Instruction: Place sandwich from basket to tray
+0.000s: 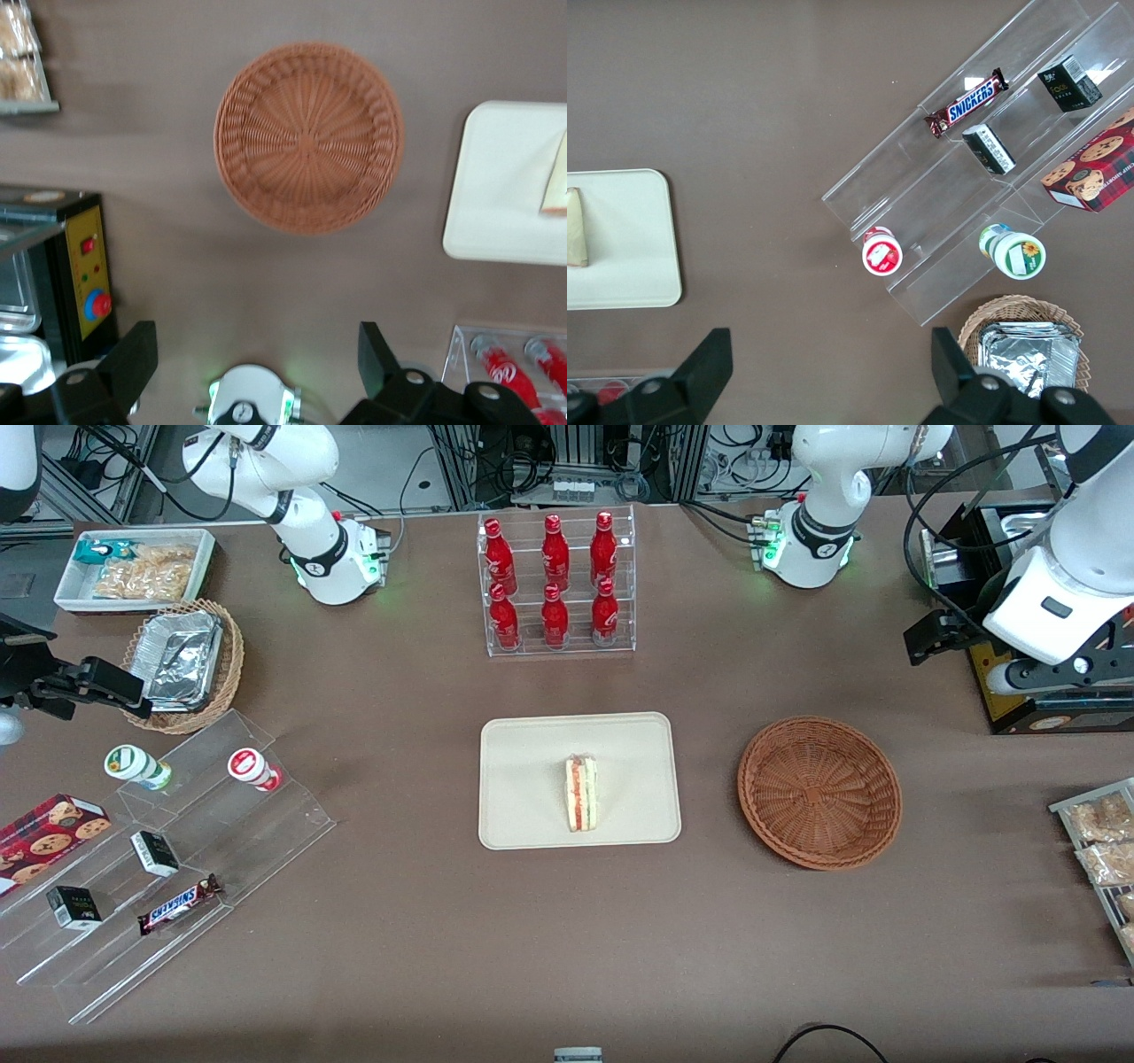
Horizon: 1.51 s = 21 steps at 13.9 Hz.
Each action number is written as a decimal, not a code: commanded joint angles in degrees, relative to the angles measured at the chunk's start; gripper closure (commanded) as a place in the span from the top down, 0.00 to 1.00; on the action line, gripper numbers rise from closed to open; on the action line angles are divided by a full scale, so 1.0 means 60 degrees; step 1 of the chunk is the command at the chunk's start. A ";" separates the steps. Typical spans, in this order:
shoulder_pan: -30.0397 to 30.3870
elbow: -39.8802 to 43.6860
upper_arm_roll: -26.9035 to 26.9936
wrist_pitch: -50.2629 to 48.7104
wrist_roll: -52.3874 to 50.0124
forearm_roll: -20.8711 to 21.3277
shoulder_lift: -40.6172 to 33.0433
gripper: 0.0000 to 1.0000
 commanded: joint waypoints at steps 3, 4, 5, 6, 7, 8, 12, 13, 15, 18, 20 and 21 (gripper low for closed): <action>0.0008 -0.0030 0.0042 -0.0359 0.0112 -0.0158 -0.0302 1.00; -0.0007 -0.0045 0.0042 -0.0344 0.0098 -0.0172 -0.0316 1.00; 0.0007 -0.0190 0.0042 -0.0344 0.0112 -0.0201 -0.0447 1.00; 0.0008 -0.0409 0.0042 -0.0228 0.0127 -0.0202 -0.0564 1.00; 0.0008 -0.0527 0.0042 0.0063 0.0098 -0.0187 -0.0652 1.00; 0.0008 -0.0760 0.0085 0.0110 0.0127 -0.0187 -0.0856 1.00; 0.0008 -0.1188 0.0378 0.0227 0.0157 -0.0275 -0.1313 1.00; 0.0008 -0.1129 0.0364 0.0227 0.0157 -0.0289 -0.1312 1.00; -0.0007 -0.1187 0.0364 0.0213 0.0157 -0.0275 -0.1269 1.00; -0.0022 -0.1129 0.0364 0.0212 0.0142 -0.0260 -0.0963 1.00; -0.0080 -0.0867 0.0349 0.0213 0.0040 -0.0245 -0.0436 1.00; -0.0095 -0.0880 0.0320 0.0213 0.0025 -0.0246 -0.0361 1.00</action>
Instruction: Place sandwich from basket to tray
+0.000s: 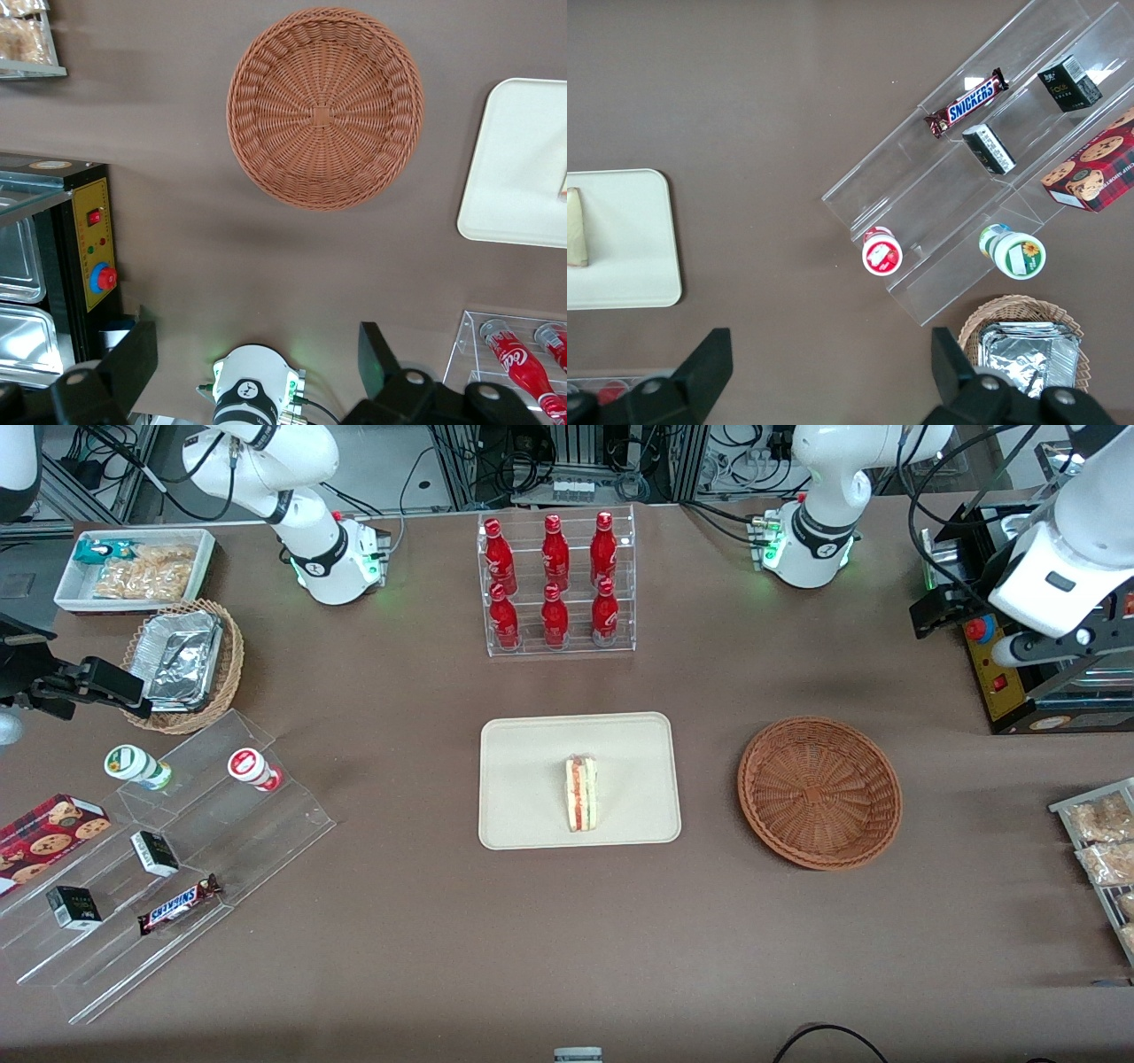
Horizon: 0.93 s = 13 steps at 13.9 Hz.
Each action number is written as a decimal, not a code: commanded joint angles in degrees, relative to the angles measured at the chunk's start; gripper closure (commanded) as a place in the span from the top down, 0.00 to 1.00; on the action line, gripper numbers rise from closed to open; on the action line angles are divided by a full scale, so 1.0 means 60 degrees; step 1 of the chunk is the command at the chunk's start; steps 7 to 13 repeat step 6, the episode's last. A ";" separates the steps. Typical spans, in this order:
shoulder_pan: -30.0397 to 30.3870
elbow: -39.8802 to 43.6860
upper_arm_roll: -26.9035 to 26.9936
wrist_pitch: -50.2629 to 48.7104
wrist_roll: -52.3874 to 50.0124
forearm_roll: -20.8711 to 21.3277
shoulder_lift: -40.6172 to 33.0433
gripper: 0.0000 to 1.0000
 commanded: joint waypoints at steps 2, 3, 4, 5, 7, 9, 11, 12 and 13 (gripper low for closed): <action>-0.0111 0.0157 -0.0018 0.0142 -0.0010 -0.0133 0.0469 1.00; -0.0097 0.0143 -0.0018 0.0389 0.0092 -0.0133 0.0382 1.00; -0.0068 0.0128 -0.0018 0.0522 0.0122 -0.0133 0.0338 1.00; -0.0067 0.0186 -0.0018 0.0523 0.0122 -0.0148 0.0338 1.00; -0.0067 0.0215 -0.0018 0.0523 0.0137 -0.0133 0.0323 1.00; -0.0067 0.0215 -0.0018 0.0523 0.0137 -0.0133 0.0323 1.00; -0.0067 0.0215 -0.0018 0.0523 0.0137 -0.0133 0.0323 1.00; -0.0067 0.0215 -0.0018 0.0523 0.0137 -0.0133 0.0323 1.00; -0.0067 0.0215 -0.0018 0.0523 0.0137 -0.0133 0.0323 1.00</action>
